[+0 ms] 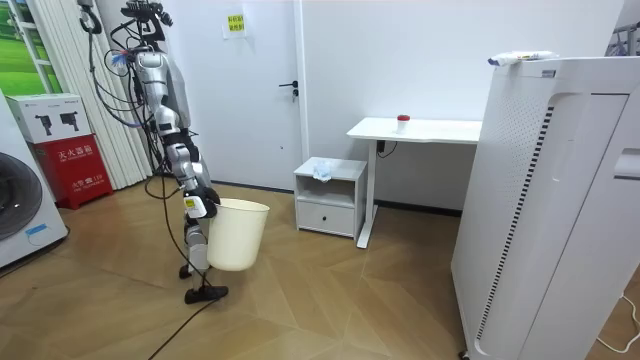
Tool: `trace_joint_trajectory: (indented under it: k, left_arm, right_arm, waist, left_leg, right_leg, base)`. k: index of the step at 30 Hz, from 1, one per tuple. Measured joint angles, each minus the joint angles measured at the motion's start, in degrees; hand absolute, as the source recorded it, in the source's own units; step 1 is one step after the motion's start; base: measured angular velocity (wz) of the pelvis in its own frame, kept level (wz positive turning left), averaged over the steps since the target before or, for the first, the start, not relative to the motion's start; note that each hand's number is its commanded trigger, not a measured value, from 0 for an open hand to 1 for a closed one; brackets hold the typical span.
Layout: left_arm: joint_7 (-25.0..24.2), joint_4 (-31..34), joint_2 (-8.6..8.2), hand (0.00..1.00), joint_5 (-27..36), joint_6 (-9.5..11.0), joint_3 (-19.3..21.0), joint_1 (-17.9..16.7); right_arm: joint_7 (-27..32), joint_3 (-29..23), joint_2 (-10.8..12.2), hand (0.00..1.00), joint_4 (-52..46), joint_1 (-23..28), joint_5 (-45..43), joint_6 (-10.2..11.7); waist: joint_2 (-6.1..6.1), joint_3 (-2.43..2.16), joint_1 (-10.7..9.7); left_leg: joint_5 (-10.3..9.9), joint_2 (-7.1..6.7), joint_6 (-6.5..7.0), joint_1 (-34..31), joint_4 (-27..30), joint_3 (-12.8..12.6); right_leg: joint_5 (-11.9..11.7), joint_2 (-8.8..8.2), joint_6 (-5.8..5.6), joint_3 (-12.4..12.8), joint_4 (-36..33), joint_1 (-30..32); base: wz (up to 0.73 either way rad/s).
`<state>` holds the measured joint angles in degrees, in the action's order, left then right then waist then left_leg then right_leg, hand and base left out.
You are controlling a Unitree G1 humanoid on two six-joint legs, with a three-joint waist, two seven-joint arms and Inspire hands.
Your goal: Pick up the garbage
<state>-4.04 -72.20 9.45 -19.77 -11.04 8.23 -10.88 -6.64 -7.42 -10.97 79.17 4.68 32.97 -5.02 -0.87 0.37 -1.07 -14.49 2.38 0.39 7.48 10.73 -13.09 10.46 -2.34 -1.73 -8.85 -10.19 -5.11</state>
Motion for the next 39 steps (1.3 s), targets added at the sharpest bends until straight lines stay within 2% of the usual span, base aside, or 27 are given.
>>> trace_joint_trajectory:
  k: [7,11,17,21,23,25,26,27,28,29,30,31,32,33,34,35,36,37,38,39]
  left_arm:
    - [0.0,0.3,0.06,0.0,0.0,0.0,-0.5,1.2]
    - [0.1,1.3,0.1,0.0,0.0,0.1,-0.7,1.8]
    - [0.1,1.2,0.28,0.0,0.0,0.1,-1.7,1.9]
    - [0.1,1.4,0.44,0.0,-1.3,0.2,-1.5,2.0]
    - [0.1,1.2,0.58,0.0,-1.3,0.3,-1.1,2.0]
    - [0.0,-0.1,1.07,0.0,-1.1,0.5,0.0,2.0]
    - [-0.1,-0.5,1.28,0.0,-1.1,0.5,0.1,2.0]
    - [-0.3,-0.8,1.6,0.0,-1.0,0.5,0.1,2.0]
    - [-0.4,-0.8,1.69,0.0,-0.6,0.6,0.2,2.0]
    - [-0.4,-0.7,1.61,0.0,-0.3,0.6,0.3,1.9]
    - [-0.5,-0.5,1.57,0.0,0.4,0.6,0.4,1.6]
    - [-0.5,-0.4,1.63,0.0,0.6,0.6,0.5,0.9]
    - [-0.5,-0.4,1.59,0.0,0.5,0.6,0.5,0.6]
    - [-0.7,-0.2,1.31,0.0,0.5,0.6,0.5,0.4]
    - [-0.9,0.5,1.08,0.0,0.4,0.6,0.4,0.2]
    - [-0.9,0.7,1.04,0.0,0.2,0.6,0.4,-0.1]
    - [-1.0,0.8,1.04,0.0,0.1,0.6,0.5,-0.7]
    - [-1.0,0.8,1.03,0.0,0.6,0.5,0.4,-1.5]
    - [-1.0,0.9,1.04,0.0,1.0,0.5,0.5,-2.0]
    - [-1.0,1.0,1.16,0.0,1.4,0.5,0.6,-2.5]
  right_arm:
    - [-0.5,1.7,0.1,1.0,-0.4,-0.4,0.0,0.0]
    - [-0.9,3.0,0.3,1.0,-0.5,-0.9,0.0,0.0]
    - [-1.0,3.9,0.3,1.0,-1.2,-0.7,0.0,-0.1]
    - [-1.2,3.8,0.3,1.0,-1.4,-0.6,0.0,-0.1]
    - [-1.7,3.8,0.4,1.0,-1.4,-0.7,-0.4,-0.1]
    - [-2.3,2.5,0.4,1.0,-1.3,-1.4,-2.6,-0.3]
    - [-2.6,2.1,0.4,1.0,-1.3,-1.4,-3.2,-0.3]
    - [-3.0,2.1,0.2,1.0,-1.4,-1.3,-3.5,-0.4]
    - [-2.9,2.1,0.0,1.0,-1.3,-0.9,-3.5,-0.3]
    - [-2.8,2.1,-0.3,1.0,-1.3,-0.6,-3.5,-0.3]
    - [-2.5,1.7,-0.6,1.0,-1.3,-0.3,-3.5,0.0]
    - [-2.1,1.6,-0.7,1.0,-1.4,-0.1,-3.5,0.2]
    - [-2.0,1.5,-0.8,1.0,-1.3,0.1,-3.3,0.2]
    - [-1.5,1.5,-1.2,1.0,-1.2,0.7,-2.3,0.1]
    - [-1.4,1.5,-1.7,1.0,-1.0,1.4,-1.8,0.0]
    - [-1.3,1.5,-1.9,1.0,-0.9,1.5,-1.8,0.0]
    - [-0.9,1.6,-2.2,1.0,-0.7,1.5,-1.6,-0.1]
    - [-0.5,1.8,-2.5,1.0,-0.7,1.5,-1.5,-0.1]
    - [-0.3,1.8,-2.5,1.0,-0.7,1.5,-1.6,-0.1]
    - [-0.2,1.8,-2.4,1.0,-0.7,1.8,-1.6,-0.1]
  waist:
    - [-0.46,-0.14,0.0]
    - [-1.19,-0.09,0.4]
    - [-1.62,-0.03,0.8]
    - [-1.82,-0.08,1.4]
    - [-2.0,0.04,1.6]
    - [-1.74,0.09,1.8]
    - [-1.74,0.08,1.8]
    - [-1.76,0.09,2.1]
    - [-1.43,0.03,2.6]
    - [-0.99,-0.01,3.0]
    - [-0.39,0.02,2.6]
    - [-0.61,0.12,2.1]
    - [-1.11,0.23,1.7]
    - [-1.21,0.28,0.9]
    - [-1.31,0.25,0.6]
    - [-1.43,0.21,0.6]
    - [-1.87,-0.06,1.3]
    - [-1.87,-0.05,2.0]
    - [-1.87,-0.03,2.1]
    - [-2.02,-0.04,2.0]
  left_leg:
    - [0.0,-0.13,0.0,-0.4,0.1,0.7]
    - [0.0,-0.07,0.0,-1.3,0.5,0.7]
    - [0.0,0.06,-0.01,-1.9,0.8,0.7]
    - [-0.9,1.16,-0.66,-3.1,3.6,0.6]
    - [-2.1,2.17,-1.22,-3.4,5.9,0.3]
    - [-5.6,4.69,-2.33,-5.3,12.2,-0.5]
    - [-6.3,5.15,-2.71,-6.0,14.2,-0.6]
    - [-7.1,6.56,-3.42,-7.5,18.8,-0.7]
    - [-6.9,8.33,-3.38,-10.0,25.3,-0.7]
    - [-6.7,9.33,-3.09,-11.1,28.6,-0.4]
    - [-5.7,10.17,-2.68,-12.9,32.8,1.6]
    - [-3.6,10.06,-1.78,-14.4,36.5,3.3]
    - [-2.4,9.74,-1.36,-15.6,38.3,3.9]
    - [-2.6,8.23,-0.78,-17.9,39.2,4.4]
    - [-2.8,5.87,-0.35,-20.9,37.7,3.8]
    - [-2.8,4.72,-0.36,-22.3,36.0,3.6]
    - [-2.2,2.29,-0.65,-24.4,30.5,3.5]
    - [-0.5,0.58,-1.24,-26.1,23.4,3.3]
    - [0.8,0.33,-1.31,-26.7,19.4,2.8]
    - [4.9,-0.07,-0.87,-28.0,13.6,2.2]
  right_leg:
    - [0.0,-0.01,0.04,0.1,0.4,0.3]
    - [0.0,0.02,0.05,0.1,0.4,1.0]
    - [0.0,-0.01,0.07,-0.3,0.3,1.4]
    - [0.6,0.11,0.76,-1.2,-1.5,2.2]
    - [1.5,0.65,1.39,-1.8,-3.4,2.6]
    - [4.2,1.89,2.7,-2.4,-8.3,4.5]
    - [4.9,2.14,3.11,-2.4,-9.6,5.0]
    - [6.6,2.73,3.74,-2.3,-11.2,5.6]
    - [7.7,3.25,4.9,-1.8,-12.4,5.8]
    - [7.9,3.67,5.32,-1.4,-12.9,5.7]
    - [8.5,4.36,5.95,-1.3,-13.8,5.2]
    - [9.3,4.52,6.49,-1.0,-14.2,4.1]
    - [9.8,4.47,6.8,-0.5,-14.6,3.6]
    - [10.5,4.32,7.35,0.4,-14.8,3.2]
    - [11.0,3.83,7.63,0.9,-14.9,3.1]
    - [11.2,3.46,7.63,1.1,-14.8,3.1]
    - [11.4,2.99,7.58,2.0,-14.6,2.9]
    - [11.8,2.35,7.8,2.3,-14.5,2.5]
    - [12.1,2.25,7.68,2.4,-14.3,2.1]
    - [12.9,2.23,7.21,2.8,-14.2,1.3]
  base:
    - [0.0]
    - [-0.02]
    - [0.02]
    - [0.0]
    - [-0.13]
    - [-0.34]
    - [-0.24]
    - [-0.22]
    - [-0.25]
    - [-0.27]
    - [-0.08]
    - [0.07]
    - [0.32]
    - [0.42]
    - [0.35]
    - [0.0]
    - [-0.39]
    - [-0.49]
    - [-0.41]
    - [-0.26]
